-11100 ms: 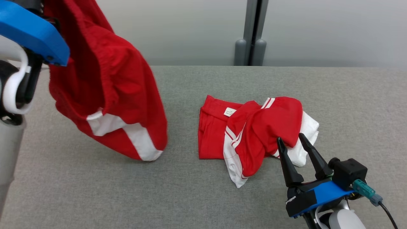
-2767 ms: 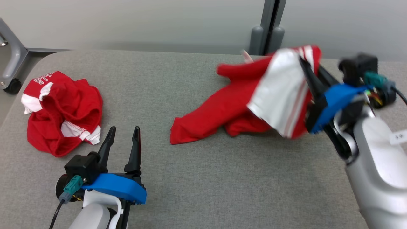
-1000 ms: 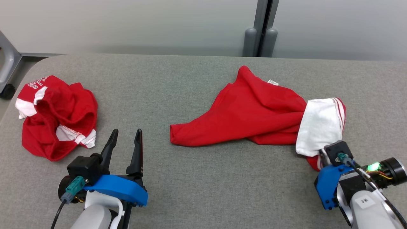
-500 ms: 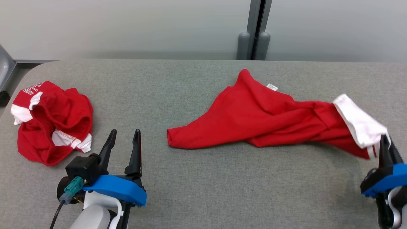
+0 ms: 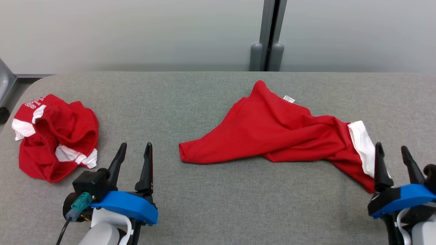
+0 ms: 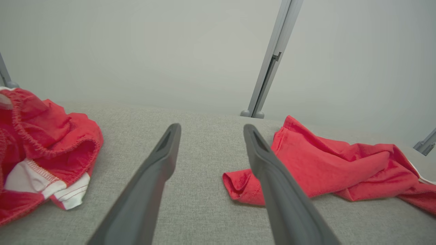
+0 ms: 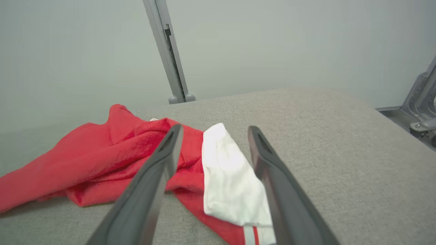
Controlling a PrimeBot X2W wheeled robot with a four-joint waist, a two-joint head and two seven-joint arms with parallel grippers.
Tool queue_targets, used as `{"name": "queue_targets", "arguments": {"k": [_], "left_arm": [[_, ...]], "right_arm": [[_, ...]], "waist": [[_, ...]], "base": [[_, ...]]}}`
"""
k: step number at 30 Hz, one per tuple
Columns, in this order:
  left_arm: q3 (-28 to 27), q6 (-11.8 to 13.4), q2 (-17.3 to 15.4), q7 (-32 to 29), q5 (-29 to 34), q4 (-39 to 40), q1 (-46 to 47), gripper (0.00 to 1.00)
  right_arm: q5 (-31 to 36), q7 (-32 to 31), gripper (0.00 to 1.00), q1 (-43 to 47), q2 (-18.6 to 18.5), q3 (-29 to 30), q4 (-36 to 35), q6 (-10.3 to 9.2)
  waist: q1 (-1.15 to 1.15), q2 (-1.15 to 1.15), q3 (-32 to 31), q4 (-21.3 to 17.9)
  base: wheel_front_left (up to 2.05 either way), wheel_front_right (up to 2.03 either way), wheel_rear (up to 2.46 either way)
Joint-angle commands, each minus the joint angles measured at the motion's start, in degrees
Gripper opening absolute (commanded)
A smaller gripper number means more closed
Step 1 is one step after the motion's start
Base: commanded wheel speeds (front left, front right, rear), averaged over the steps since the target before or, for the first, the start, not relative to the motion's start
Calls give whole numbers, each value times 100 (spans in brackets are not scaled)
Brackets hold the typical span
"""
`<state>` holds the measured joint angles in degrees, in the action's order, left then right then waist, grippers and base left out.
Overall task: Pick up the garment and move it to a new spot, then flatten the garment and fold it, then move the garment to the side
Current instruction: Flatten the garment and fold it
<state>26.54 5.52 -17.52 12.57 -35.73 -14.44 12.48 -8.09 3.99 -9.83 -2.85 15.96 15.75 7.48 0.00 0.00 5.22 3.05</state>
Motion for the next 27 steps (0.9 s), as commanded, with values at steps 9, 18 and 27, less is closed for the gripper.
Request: {"name": "queue_targets", "arguments": {"k": [9, 18, 27], "left_arm": [[108, -4, -36, -81, 19, -125, 1, 100], [252, -79, 137, -903, 43, -863, 1330, 100], [283, -32, 58, -2064, 93, -2240, 2949, 100]], "right_arm": [[46, -20, 100, 339, -9, -773, -687, 3], [-83, -49, 100, 349, -9, -1481, -1261, 3], [-387, 56, 100, 74, -8, -2419, -1346, 3]], "waist": [[0, 0, -53, -168], [0, 0, 404, -765], [0, 0, 1177, -1789]], "base": [[0, 0, 0], [0, 0, 0], [0, 0, 0]]}}
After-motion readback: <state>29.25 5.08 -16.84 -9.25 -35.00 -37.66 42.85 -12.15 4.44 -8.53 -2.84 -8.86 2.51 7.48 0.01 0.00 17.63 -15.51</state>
